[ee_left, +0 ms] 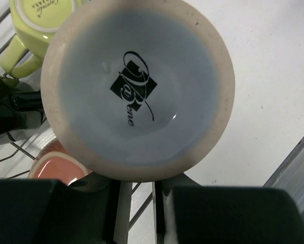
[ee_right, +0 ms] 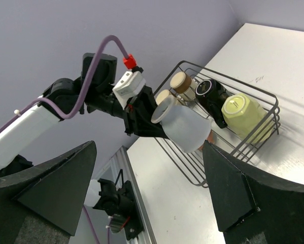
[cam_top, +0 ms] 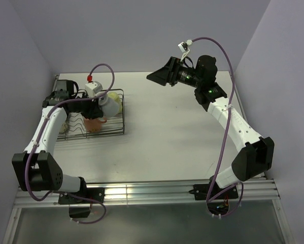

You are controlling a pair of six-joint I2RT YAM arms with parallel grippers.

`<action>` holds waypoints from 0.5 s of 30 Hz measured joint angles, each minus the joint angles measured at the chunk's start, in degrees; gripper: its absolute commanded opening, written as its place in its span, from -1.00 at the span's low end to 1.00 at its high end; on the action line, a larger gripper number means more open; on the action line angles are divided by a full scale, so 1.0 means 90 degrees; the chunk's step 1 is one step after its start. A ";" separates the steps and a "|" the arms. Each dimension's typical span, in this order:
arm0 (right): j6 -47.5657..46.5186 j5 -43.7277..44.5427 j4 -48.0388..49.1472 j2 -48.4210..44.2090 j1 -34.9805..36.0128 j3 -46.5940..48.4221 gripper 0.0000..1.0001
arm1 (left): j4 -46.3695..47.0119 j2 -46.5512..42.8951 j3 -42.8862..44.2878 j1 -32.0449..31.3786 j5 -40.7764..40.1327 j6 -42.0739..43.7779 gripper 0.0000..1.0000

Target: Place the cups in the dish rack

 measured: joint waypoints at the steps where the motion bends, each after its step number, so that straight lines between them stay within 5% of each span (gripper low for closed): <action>1: 0.0000 0.0000 0.0000 0.0000 0.0000 0.0000 0.86 | -0.0002 0.0029 -0.0019 -0.0007 -0.0010 0.0010 -1.00; 15: 0.0024 -0.0068 0.0002 0.0000 -0.0012 -0.0019 0.86 | -0.0284 0.0546 -0.0041 -0.0168 -0.0073 0.0357 -1.00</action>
